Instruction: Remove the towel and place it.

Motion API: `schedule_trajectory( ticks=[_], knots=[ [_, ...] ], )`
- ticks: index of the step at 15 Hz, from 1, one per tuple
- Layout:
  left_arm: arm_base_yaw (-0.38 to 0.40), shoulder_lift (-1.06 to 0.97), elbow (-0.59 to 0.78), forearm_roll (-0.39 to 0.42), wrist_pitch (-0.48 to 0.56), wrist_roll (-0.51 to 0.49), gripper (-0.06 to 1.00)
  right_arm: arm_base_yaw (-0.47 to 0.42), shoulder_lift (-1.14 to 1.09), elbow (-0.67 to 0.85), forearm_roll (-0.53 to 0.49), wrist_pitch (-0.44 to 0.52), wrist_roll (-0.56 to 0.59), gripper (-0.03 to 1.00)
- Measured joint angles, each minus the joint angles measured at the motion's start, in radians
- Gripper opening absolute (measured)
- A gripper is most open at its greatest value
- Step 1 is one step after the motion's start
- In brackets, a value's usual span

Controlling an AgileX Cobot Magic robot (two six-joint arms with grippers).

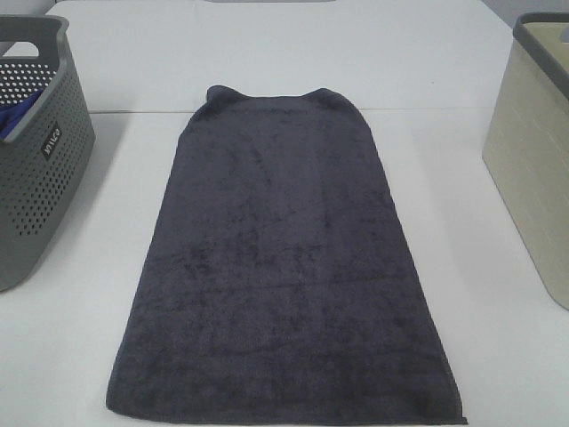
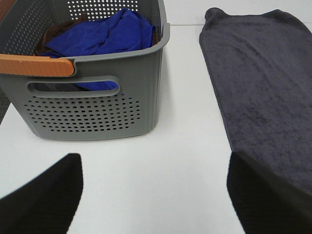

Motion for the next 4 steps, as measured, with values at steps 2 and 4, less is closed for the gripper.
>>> schedule_trajectory(
  ticks=[2,4],
  knots=[
    [0.0,0.0,0.0,0.0,0.0,0.0,0.76,0.0,0.0,0.0,0.0,0.0,0.0,0.76],
    [0.0,0.0,0.0,0.0,0.0,0.0,0.76,0.0,0.0,0.0,0.0,0.0,0.0,0.76]
  ],
)
